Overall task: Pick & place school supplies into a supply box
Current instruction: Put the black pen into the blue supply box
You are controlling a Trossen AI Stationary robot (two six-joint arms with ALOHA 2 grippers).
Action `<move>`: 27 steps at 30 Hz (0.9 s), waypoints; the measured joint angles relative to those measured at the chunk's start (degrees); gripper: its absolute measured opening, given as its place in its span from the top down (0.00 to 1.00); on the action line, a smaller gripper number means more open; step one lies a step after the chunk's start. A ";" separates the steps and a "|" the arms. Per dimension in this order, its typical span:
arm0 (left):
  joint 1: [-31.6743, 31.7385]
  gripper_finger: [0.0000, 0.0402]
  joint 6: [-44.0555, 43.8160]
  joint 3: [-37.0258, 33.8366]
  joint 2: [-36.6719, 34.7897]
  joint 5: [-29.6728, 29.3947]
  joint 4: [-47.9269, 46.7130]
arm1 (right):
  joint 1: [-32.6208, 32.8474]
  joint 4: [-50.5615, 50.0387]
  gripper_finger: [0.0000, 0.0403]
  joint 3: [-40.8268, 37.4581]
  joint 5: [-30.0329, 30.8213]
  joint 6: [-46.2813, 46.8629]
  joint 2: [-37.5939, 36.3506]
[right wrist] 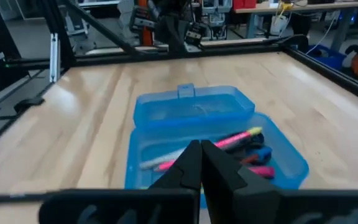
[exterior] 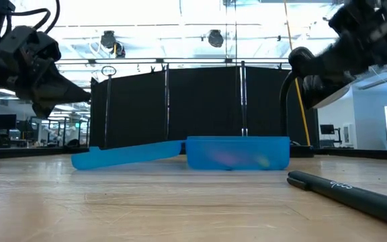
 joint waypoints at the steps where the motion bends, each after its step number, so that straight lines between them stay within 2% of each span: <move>1: 0.13 0.99 0.38 0.00 0.01 -0.08 -0.47 | 0.00 1.75 1.00 -1.87 0.00 -0.38 -0.50; 9: 2.40 0.99 0.93 1.33 0.02 -1.05 -1.54 | -0.02 8.24 1.00 -8.84 0.13 -4.50 -4.10; 13: 2.30 0.99 0.43 8.65 2.37 0.41 -8.14 | -0.02 8.14 1.00 -9.03 0.17 -6.91 -4.89; 18: 0.21 0.99 -1.34 27.35 13.99 -0.30 -22.67 | -0.02 7.98 1.00 -9.03 0.13 -7.61 -4.99; 23: -2.06 0.99 -12.29 51.32 30.32 -2.86 -45.88 | -0.02 7.98 1.00 -9.03 0.11 -8.24 -4.99; 27: -4.90 0.99 -17.89 71.26 44.81 -1.24 -60.86 | -0.02 7.98 1.00 -9.03 0.09 -8.24 -4.99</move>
